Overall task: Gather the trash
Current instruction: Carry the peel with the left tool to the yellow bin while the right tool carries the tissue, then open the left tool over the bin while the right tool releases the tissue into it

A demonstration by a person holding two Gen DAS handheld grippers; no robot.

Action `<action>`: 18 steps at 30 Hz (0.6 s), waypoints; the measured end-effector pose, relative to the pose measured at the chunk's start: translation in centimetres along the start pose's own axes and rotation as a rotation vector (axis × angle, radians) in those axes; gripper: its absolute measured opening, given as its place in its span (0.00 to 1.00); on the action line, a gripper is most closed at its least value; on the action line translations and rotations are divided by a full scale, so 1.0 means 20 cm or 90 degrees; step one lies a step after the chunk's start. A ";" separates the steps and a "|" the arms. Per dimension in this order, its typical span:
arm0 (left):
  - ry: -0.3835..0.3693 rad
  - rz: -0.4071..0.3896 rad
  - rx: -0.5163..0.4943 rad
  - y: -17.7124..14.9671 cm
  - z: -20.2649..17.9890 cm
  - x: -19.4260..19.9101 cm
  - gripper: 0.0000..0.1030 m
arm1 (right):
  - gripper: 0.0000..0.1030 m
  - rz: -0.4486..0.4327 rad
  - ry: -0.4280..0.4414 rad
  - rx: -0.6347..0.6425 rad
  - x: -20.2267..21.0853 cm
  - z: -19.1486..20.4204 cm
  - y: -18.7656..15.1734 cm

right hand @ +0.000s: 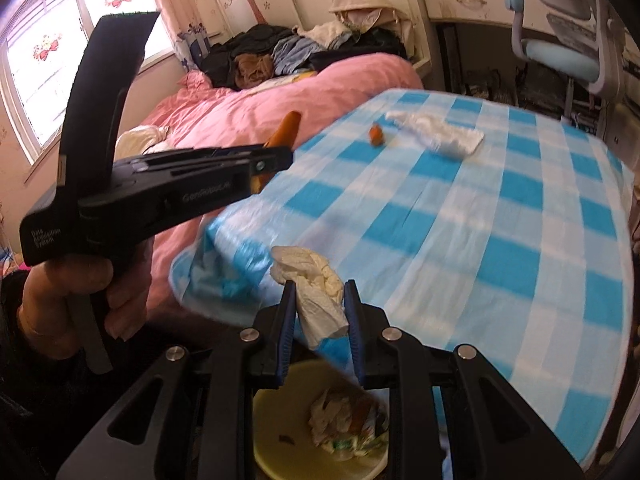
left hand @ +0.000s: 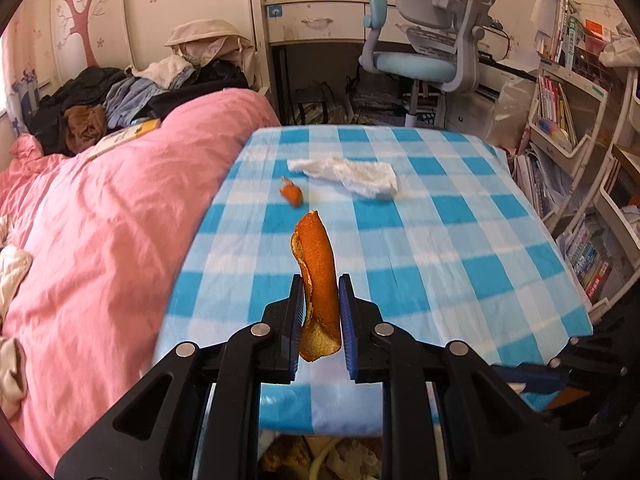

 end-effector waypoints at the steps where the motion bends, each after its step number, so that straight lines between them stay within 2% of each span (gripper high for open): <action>1: -0.003 0.004 0.000 -0.03 -0.01 0.01 0.16 | 0.25 0.005 0.003 0.000 -0.01 0.02 -0.02; 10: -0.020 0.052 0.000 -0.31 -0.11 0.03 0.16 | 0.27 0.077 0.000 0.011 -0.07 0.11 -0.27; 13: -0.025 0.062 0.003 -0.37 -0.13 0.04 0.16 | 0.38 0.096 -0.013 0.003 -0.08 0.10 -0.34; 18: -0.034 0.085 0.007 -0.47 -0.15 0.06 0.16 | 0.43 0.094 -0.029 -0.015 -0.04 0.08 -0.39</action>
Point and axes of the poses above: each gripper's, at about its wrist camera, not at the fingertips, and x roughly against the way its jaws point, z to its left, y to its top, the point moved 10 cm from there along -x, roughly the way its jaws point, and after that the axes turned 3 degrees about z, right-handed, at the moved point
